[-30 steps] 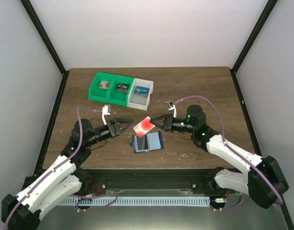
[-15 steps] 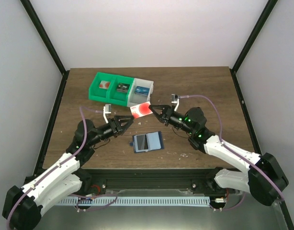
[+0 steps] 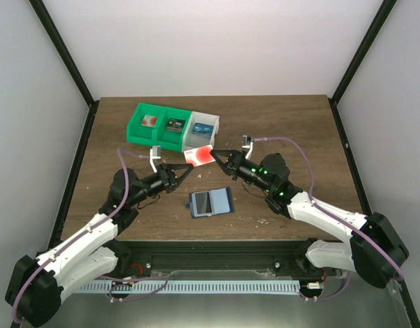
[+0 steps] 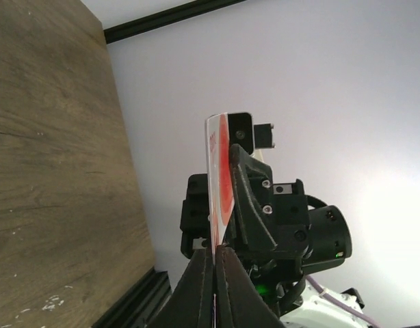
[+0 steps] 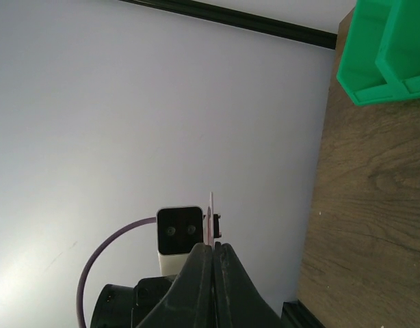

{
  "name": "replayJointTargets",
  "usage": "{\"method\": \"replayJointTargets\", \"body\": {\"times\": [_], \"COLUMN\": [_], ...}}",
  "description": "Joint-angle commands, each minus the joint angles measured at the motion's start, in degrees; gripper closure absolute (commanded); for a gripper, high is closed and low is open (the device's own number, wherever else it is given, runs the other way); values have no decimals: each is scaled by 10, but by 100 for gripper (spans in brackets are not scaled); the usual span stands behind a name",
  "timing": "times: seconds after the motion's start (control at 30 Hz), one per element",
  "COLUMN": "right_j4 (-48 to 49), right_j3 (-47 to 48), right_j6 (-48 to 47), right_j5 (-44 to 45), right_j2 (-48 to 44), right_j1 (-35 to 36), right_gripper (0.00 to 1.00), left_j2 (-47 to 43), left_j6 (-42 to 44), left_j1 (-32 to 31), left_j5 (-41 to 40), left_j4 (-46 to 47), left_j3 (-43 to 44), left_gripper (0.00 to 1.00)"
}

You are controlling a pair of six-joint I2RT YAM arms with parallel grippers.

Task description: Take the credit cards out of the card holder

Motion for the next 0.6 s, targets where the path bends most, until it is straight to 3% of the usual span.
{"method": "replayJointTargets", "body": {"times": [0.0,0.07,0.3,0.57], "right_j4": [7,7,-81,-276], "right_j3": [15,6,-1,36], "right_j6": [2,-6,-113,-268], "right_j5": [12,11,-17,14], "right_j2": [-7,-12,-58,-101], "right_j1": [5,5,4,-3], "right_gripper": [100,98,72,54], "left_j2": [-1,-6,-20,14], "left_j6": [16,33,177,287], "left_j1": [0,2,28,164], "left_j5": [-4,-7,-7,106], "left_j4": [14,-3,-173,-328], "left_j3": [16,26,104,178], "left_gripper": [100,100,100,100]}}
